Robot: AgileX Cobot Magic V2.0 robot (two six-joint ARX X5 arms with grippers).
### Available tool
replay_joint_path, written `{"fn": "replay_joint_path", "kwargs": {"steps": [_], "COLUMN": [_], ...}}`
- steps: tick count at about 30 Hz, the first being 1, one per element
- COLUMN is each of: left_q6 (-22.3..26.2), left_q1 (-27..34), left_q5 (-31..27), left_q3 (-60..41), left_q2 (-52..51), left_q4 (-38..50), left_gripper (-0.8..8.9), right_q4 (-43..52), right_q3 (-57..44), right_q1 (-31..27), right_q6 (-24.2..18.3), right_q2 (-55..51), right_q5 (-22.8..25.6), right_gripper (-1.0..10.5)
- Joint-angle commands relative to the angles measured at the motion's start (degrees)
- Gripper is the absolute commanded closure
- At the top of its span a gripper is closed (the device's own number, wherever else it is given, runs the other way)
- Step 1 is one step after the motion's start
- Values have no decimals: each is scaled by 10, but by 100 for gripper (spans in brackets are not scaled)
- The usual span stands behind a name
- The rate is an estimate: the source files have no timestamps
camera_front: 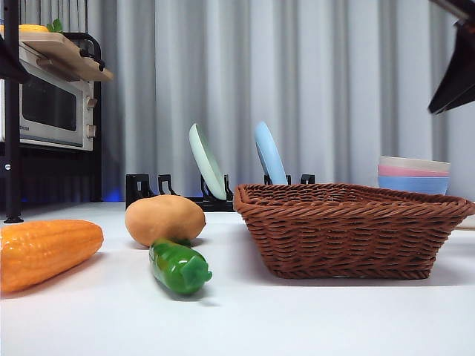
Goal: Pick up the basket,pick up the corn from the table,pick up the potato from the table,pick up the cucumber from the table,put all items into the basket
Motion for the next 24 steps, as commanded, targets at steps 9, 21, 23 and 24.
{"fn": "replay_joint_path", "kwargs": {"steps": [9, 21, 23, 24], "left_q6": [12, 11, 11, 11], "left_q1": [1, 1, 1, 1], "left_q5": [0, 0, 0, 0], "left_q3": [12, 12, 12, 12], "left_q2": [23, 23, 23, 23], "left_q4": [-5, -6, -7, -7], "left_gripper": [430, 431, 431, 431], "right_q4": [3, -2, -2, -2], "right_q3": [33, 119, 123, 124], "right_q1": [-1, 23, 29, 32], "right_q6": [-31, -34, -33, -33], "right_q2": [108, 302, 318, 325], "right_q5": [-8, -10, -11, -10], "right_gripper": [563, 574, 619, 710]}}
